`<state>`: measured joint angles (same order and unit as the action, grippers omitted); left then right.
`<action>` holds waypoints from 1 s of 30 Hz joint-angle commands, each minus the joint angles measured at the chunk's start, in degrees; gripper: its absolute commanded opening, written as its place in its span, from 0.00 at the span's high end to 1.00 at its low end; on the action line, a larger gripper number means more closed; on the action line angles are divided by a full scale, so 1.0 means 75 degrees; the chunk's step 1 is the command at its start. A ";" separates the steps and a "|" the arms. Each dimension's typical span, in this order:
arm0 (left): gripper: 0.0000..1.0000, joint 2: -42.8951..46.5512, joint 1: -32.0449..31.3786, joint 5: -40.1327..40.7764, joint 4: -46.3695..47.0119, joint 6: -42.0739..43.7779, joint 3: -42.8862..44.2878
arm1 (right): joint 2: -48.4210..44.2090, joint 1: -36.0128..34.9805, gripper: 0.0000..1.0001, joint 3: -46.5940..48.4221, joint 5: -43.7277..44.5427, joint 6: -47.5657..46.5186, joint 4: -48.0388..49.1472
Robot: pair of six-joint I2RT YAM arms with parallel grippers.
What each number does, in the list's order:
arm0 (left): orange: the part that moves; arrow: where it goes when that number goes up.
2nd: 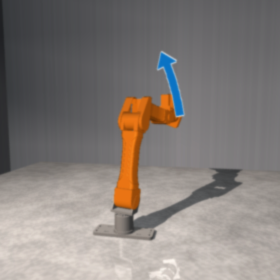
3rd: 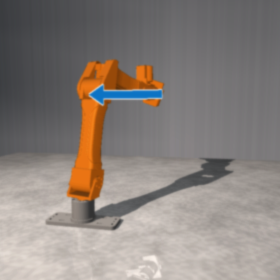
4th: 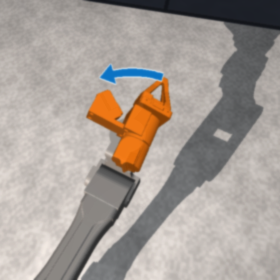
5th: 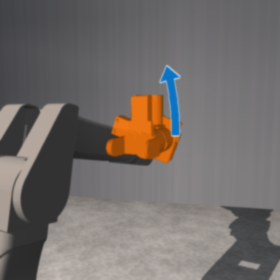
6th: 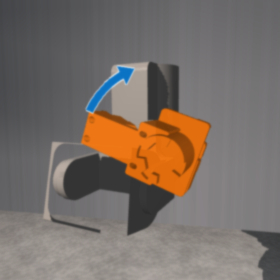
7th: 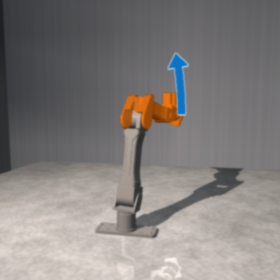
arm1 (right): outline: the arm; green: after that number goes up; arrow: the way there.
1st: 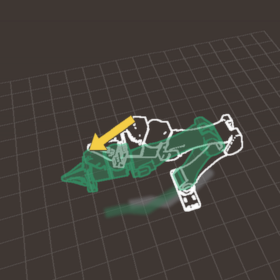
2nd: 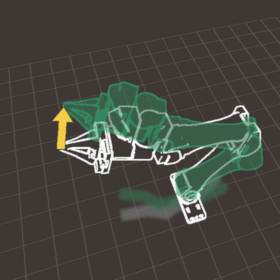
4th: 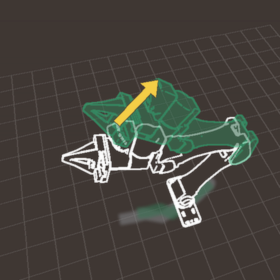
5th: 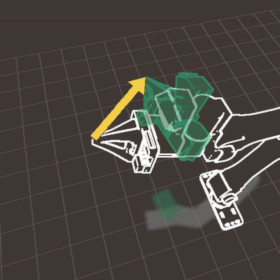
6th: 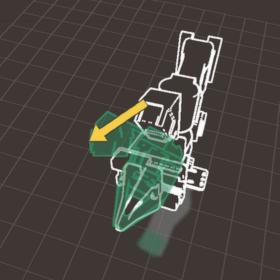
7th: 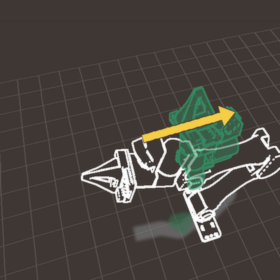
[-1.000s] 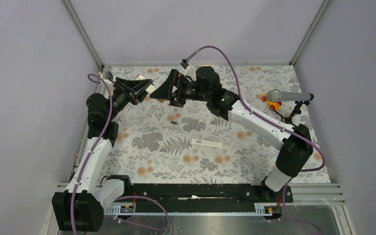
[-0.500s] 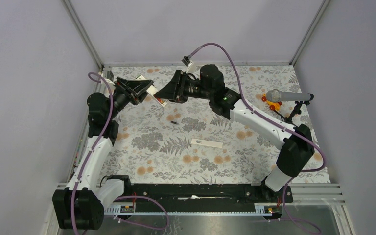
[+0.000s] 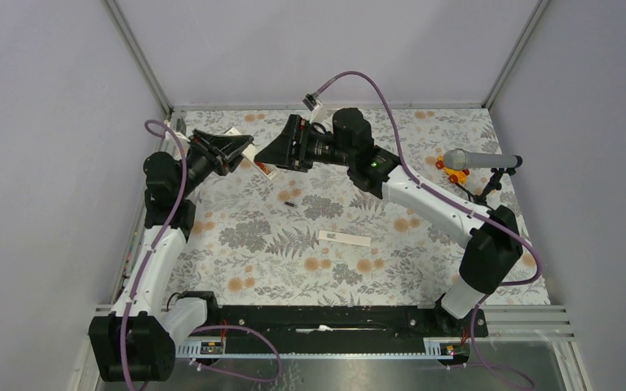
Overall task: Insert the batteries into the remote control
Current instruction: Load the battery into the remote control, then pick up the battery from the center of the board.
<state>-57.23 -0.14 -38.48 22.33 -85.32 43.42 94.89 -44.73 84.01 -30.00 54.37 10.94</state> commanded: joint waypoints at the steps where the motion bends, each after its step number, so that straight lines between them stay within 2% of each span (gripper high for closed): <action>1: 1.00 0.0233 0.0471 0.0161 -0.1715 0.2096 0.0663 | -0.0300 0.0072 0.07 0.0202 0.0509 -0.1002 -0.0418; 3: 1.00 0.0298 0.0725 0.0401 -0.2814 0.3114 0.0871 | -0.0269 0.0138 0.07 0.0306 0.0766 -0.1730 -0.1088; 5: 1.00 0.0333 0.1079 0.0523 -0.3592 0.3918 0.0947 | -0.0136 0.0163 0.12 0.0276 0.1015 -0.2648 -0.1898; 9: 1.00 0.0376 0.1486 0.2042 -0.5500 0.5477 0.1240 | 0.0399 0.0145 0.35 0.0014 0.1423 -0.4453 -0.3023; 11: 1.00 0.0385 0.1673 0.2374 -0.5841 0.5789 0.1222 | 0.0784 0.0006 0.41 -0.0021 0.2058 -0.5107 -0.3473; 16: 1.00 0.0385 0.1822 0.2754 -0.6094 0.5943 0.1230 | 0.1819 -0.0549 0.37 0.0284 0.3442 -0.6126 -0.3847; 22: 1.00 0.0191 0.1824 0.2562 -0.5970 0.5794 0.1220 | 0.3326 -0.0645 0.29 0.1622 0.4427 -0.6590 -0.4474; 30: 1.00 0.0036 0.1858 0.2333 -0.5895 0.5743 0.1282 | 0.4606 -0.0680 0.28 0.3098 0.4692 -0.7732 -0.5125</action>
<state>-56.49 13.37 -20.16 -24.23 -42.87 49.84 126.61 -49.74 100.51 2.20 2.26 -23.81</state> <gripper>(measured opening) 0.294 0.733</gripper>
